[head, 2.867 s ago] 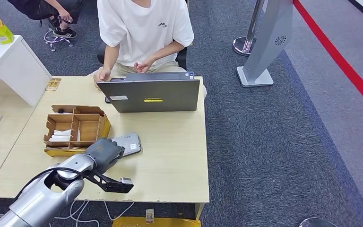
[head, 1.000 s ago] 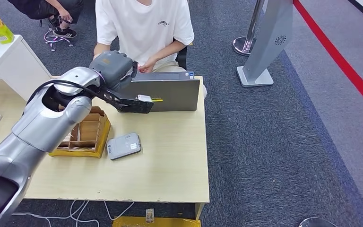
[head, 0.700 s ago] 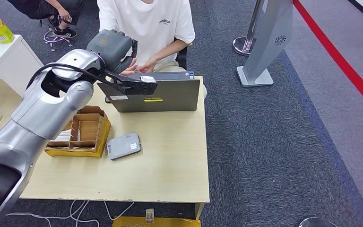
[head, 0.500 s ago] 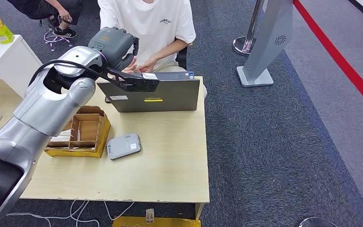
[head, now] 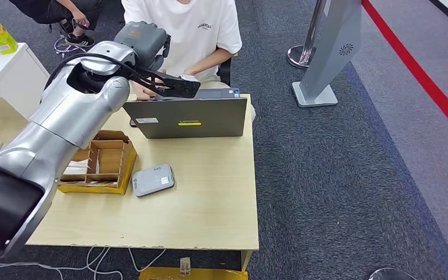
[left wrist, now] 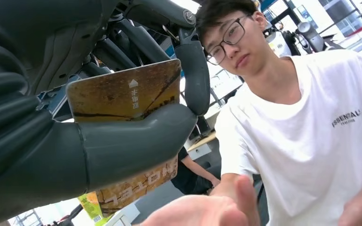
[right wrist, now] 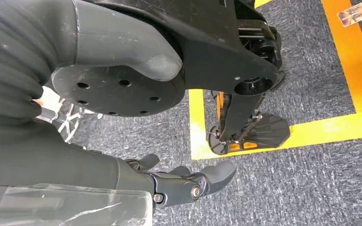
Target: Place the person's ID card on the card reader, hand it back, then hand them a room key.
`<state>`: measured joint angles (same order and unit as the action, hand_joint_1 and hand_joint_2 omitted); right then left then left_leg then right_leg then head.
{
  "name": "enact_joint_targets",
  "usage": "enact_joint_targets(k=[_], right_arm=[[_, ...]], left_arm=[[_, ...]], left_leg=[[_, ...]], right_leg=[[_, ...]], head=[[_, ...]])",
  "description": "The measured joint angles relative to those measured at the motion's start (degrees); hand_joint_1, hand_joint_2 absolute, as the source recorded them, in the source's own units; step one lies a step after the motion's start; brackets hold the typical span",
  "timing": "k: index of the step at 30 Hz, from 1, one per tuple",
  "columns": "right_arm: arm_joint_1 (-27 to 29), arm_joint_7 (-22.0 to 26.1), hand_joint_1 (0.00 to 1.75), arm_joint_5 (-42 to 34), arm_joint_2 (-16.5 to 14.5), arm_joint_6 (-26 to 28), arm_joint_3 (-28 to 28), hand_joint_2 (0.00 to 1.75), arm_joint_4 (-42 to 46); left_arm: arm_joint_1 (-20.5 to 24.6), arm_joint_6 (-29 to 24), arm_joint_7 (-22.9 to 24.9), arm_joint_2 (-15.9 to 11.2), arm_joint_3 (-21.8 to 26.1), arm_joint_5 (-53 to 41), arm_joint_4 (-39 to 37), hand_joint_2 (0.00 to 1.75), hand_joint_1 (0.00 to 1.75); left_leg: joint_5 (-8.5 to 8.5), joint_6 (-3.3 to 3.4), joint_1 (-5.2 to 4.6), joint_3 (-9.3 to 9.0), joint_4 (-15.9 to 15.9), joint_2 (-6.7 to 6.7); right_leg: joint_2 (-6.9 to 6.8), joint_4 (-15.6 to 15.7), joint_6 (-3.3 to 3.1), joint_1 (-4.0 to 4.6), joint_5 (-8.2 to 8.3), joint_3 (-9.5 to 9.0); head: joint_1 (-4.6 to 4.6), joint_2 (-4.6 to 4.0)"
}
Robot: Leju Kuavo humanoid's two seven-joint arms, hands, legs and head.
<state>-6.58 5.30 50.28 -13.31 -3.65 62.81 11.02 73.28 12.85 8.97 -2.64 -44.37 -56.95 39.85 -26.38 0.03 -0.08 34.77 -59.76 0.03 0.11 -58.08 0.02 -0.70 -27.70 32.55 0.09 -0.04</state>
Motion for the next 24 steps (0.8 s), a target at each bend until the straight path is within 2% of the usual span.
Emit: enact_joint_targets(k=[1, 10, 24], right_arm=[[0.0, -0.1, 0.00, 0.1, 0.0, 0.0, 0.0, 1.75, 0.0], [-0.1, -0.5, 0.00, 0.8, 0.0, 0.3, -0.1, 1.75, 0.0], [-0.1, -0.5, 0.00, 0.8, 0.0, 0.9, -0.1, 1.75, 0.0]], left_arm=[[0.2, 0.0, -0.3, 0.4, 0.0, -0.1, -0.9, 1.75, 0.00], [0.4, -0.7, -1.3, 2.7, 0.0, -0.4, -5.2, 1.75, 0.00], [0.3, -1.2, -1.3, 3.8, 0.0, -0.5, -6.8, 1.75, 0.00]], left_leg=[[0.00, 0.00, 0.00, 0.00, 0.0, 0.00], [0.00, 0.00, 0.01, 0.00, 0.0, 0.00], [0.00, 0.00, 0.00, 0.01, 0.0, 0.00]], right_leg=[[0.00, 0.0, 0.00, 0.00, 0.00, 0.00], [0.00, 0.0, 0.00, 0.00, 0.00, 0.00], [0.00, 0.0, 0.00, 0.00, 0.00, 0.00]], head=[[0.00, 0.00], [0.01, 0.00], [0.02, 0.00]])
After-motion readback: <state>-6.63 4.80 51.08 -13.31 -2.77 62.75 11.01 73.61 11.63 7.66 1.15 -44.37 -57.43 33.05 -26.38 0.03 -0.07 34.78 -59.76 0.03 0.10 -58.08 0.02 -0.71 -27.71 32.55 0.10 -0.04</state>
